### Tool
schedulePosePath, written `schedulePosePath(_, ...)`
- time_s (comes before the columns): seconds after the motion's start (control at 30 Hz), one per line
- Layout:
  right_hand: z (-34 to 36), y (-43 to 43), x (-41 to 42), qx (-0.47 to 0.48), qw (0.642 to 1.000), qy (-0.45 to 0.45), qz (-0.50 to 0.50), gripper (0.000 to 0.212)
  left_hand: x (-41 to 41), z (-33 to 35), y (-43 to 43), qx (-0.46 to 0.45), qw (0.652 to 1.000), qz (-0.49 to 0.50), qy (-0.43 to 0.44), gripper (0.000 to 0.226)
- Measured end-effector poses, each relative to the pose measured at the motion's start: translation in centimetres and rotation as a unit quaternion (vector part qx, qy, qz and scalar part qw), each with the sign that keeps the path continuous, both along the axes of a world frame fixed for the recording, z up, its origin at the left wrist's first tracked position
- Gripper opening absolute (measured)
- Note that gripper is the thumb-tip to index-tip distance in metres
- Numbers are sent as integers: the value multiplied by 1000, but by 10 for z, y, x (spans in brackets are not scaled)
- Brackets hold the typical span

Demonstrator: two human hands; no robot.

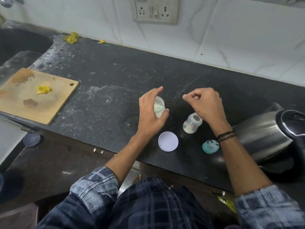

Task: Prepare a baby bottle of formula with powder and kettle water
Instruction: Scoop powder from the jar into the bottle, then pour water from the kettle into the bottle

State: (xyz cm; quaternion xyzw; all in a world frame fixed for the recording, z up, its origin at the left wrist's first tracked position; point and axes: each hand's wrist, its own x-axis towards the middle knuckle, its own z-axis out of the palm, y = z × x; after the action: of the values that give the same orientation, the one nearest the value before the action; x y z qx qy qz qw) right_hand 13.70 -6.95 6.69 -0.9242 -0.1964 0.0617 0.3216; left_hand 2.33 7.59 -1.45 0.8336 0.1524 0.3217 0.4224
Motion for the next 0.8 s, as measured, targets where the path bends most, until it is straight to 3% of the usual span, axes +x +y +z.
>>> schedulePosePath(0.23,4,-68,-7,45,995,-5,-86,20,13,-3,-48,-26,995,-98,-5,51)
schedulePosePath(0.43,1,-130,-23,-41,996,-68,-51,17,23,-35,-80,-117,982,-114,98,73)
schedulePosePath(0.6,3,-173,-45,-12,964,-254,-81,10,29,-50,-91,-185,964,-109,156,90)
schedulePosePath(0.7,-1,-196,-58,17,923,-365,-118,6,33,-51,-93,-203,958,-118,161,82)
schedulePosePath(0.8,-11,-213,-64,-12,895,-398,-201,9,37,-52,-91,-191,962,-106,166,69)
